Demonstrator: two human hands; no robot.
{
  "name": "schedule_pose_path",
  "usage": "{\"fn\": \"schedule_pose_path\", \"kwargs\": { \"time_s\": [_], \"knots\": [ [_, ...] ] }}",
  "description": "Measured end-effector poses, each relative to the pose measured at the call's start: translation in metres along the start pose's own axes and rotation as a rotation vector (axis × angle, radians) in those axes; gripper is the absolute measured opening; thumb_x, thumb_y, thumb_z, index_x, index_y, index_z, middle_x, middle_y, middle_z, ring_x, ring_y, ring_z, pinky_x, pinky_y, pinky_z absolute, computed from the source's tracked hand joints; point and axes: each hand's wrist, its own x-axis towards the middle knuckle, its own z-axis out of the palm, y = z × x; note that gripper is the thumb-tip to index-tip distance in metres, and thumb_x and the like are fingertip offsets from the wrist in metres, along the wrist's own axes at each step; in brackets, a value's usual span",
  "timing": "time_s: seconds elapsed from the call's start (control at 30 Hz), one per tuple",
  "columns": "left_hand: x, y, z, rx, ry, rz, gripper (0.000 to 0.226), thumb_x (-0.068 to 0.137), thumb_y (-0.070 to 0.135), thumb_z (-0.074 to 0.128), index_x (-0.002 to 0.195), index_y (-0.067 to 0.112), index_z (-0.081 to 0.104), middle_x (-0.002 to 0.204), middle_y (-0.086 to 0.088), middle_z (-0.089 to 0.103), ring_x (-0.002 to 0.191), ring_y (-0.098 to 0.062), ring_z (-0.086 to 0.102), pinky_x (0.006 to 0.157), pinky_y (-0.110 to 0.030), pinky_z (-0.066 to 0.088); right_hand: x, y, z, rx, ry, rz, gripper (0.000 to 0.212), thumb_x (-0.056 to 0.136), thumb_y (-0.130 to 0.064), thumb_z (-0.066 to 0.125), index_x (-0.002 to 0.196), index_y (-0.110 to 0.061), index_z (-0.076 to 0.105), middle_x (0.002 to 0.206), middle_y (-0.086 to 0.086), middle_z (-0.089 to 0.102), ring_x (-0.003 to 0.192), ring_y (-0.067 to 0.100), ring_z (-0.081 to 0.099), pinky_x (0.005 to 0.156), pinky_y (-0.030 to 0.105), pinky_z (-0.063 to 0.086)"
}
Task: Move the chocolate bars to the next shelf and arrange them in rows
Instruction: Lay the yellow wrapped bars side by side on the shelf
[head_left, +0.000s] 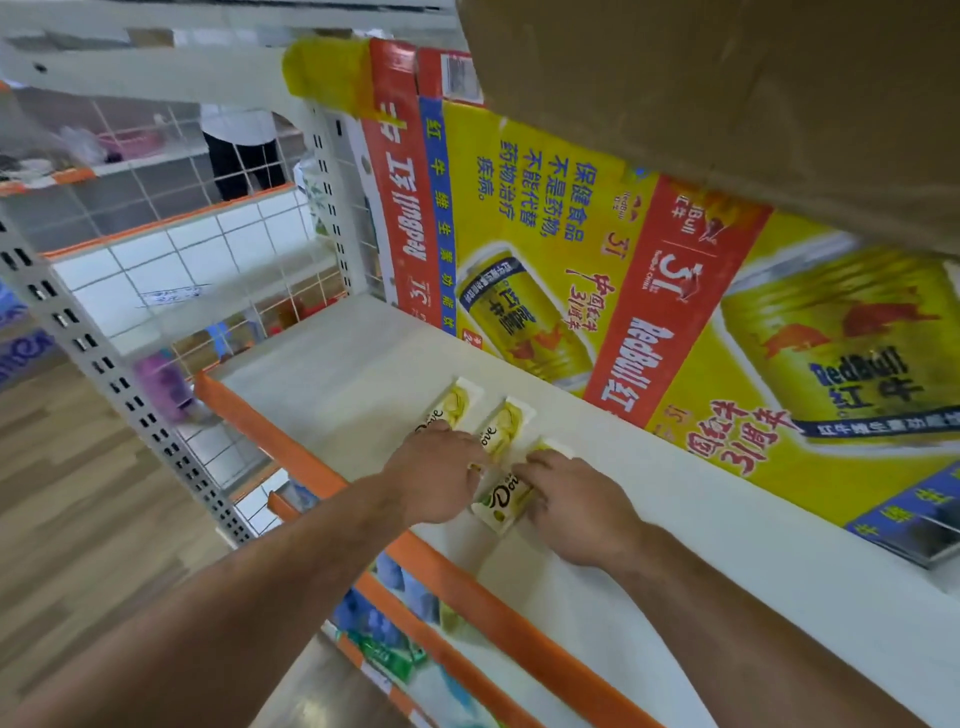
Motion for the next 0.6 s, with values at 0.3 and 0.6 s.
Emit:
{"fn": "schedule_pose_path", "kwargs": {
  "time_s": [0.3, 0.6],
  "knots": [
    [0.047, 0.031, -0.001, -0.238, 0.022, 0.145, 0.018, 0.082, 0.032, 0.067, 0.1, 0.029, 0.066, 0.106, 0.013, 0.064, 0.101, -0.012, 0.058, 0.076, -0.025, 0.042, -0.036, 0.031, -0.014, -0.058, 0.022, 0.201, 0.034, 0.079, -0.05, 0.059, 0.111, -0.039, 0.053, 0.119, -0.012, 0.054, 0.117, 0.018, 0.04, 0.092, 0.038, 0.036],
    [0.073, 0.039, -0.009, -0.098, -0.028, 0.1, 0.044, 0.073, 0.04, 0.069, 0.11, 0.021, 0.056, 0.111, -0.004, 0.052, 0.107, -0.024, 0.049, 0.083, -0.033, 0.042, -0.082, 0.041, -0.004, 0.137, 0.027, 0.485, 0.051, 0.086, -0.032, 0.065, 0.135, -0.026, 0.05, 0.134, -0.005, 0.047, 0.123, 0.019, 0.041, 0.102, 0.028, 0.036]
  ]
}}
